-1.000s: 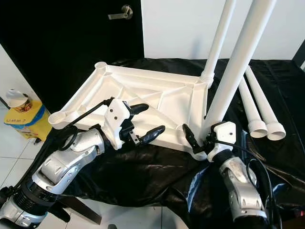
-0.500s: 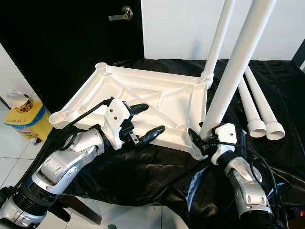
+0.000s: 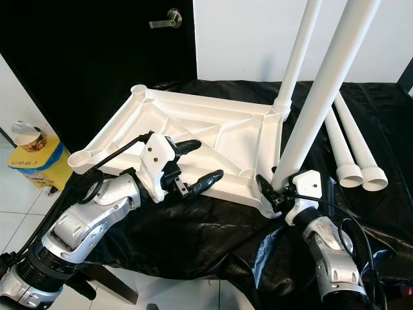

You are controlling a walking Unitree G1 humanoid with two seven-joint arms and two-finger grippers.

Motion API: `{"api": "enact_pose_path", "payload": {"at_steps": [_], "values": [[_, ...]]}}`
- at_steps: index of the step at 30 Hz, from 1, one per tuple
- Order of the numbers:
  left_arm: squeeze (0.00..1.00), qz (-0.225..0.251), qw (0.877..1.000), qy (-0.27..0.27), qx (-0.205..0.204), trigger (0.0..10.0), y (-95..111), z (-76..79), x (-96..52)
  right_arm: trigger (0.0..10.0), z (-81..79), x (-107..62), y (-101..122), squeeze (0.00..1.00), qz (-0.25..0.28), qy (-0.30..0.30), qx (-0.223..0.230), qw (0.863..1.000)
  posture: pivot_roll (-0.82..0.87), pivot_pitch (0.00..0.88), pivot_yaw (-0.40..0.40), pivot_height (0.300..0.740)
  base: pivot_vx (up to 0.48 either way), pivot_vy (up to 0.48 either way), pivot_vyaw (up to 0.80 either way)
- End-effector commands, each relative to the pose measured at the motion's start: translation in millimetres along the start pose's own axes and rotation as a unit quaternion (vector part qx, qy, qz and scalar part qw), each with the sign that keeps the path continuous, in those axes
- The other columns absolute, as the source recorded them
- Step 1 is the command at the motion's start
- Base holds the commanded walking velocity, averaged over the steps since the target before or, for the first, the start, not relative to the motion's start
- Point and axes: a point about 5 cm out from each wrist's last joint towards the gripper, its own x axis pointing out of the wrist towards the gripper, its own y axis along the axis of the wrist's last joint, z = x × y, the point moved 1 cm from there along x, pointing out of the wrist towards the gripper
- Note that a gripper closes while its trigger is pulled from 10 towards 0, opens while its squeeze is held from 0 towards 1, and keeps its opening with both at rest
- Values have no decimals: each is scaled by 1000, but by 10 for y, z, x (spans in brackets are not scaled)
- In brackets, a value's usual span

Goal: Building children table

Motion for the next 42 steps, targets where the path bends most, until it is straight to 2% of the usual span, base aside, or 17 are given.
{"api": "enact_pose_path", "payload": {"at_steps": [1,12,15,18,21,22,23,27,37,39,42], "values": [[0,-4,997,-74,3,10000,5,96,-20,10000,-3,-58,-153,0,-40,-16,7,999,-18,0,13,740,0,0,0],[0,-3,998,-69,-1,10000,7,110,-28,10000,-88,-21,-160,0,-47,-113,26,992,-7,4,1,740,0,0,0],[0,-4,998,-62,-1,10000,11,98,-44,10000,-169,-2,-131,0,-38,-172,32,984,3,11,-8,740,0,0,0],[0,-4,998,-61,-1,10000,11,96,-46,10000,-181,-1,-124,0,-37,-183,32,982,3,11,-8,740,0,0,0],[0,-2,998,-56,-2,10000,17,90,-51,10000,-205,-4,-152,0,-49,-264,38,962,1,16,-10,740,0,0,0],[0,-2,998,-56,-2,10000,17,90,-51,10000,-205,-4,-152,0,-49,-264,38,962,1,16,-10,740,0,0,0],[0,-2,998,-55,-2,10000,18,90,-50,10000,-213,-2,-156,0,-52,-285,45,956,-1,15,-9,740,0,0,0],[0,0,998,-56,-3,10000,23,91,-35,10000,-288,41,-117,0,-46,-284,52,956,-9,15,-7,740,0,0,0],[0,2,998,-56,-3,10000,30,78,-23,10000,-325,49,-80,0,-38,-275,54,959,-12,18,-7,740,0,0,0],[0,2,998,-56,-3,10000,30,85,-24,10000,-359,63,-19,0,-17,-251,62,966,-12,19,-6,740,0,0,0],[0,2,998,-56,-3,10000,29,86,-24,10000,-361,64,-7,0,-12,-246,64,967,-12,19,-6,740,0,0,0]]}}
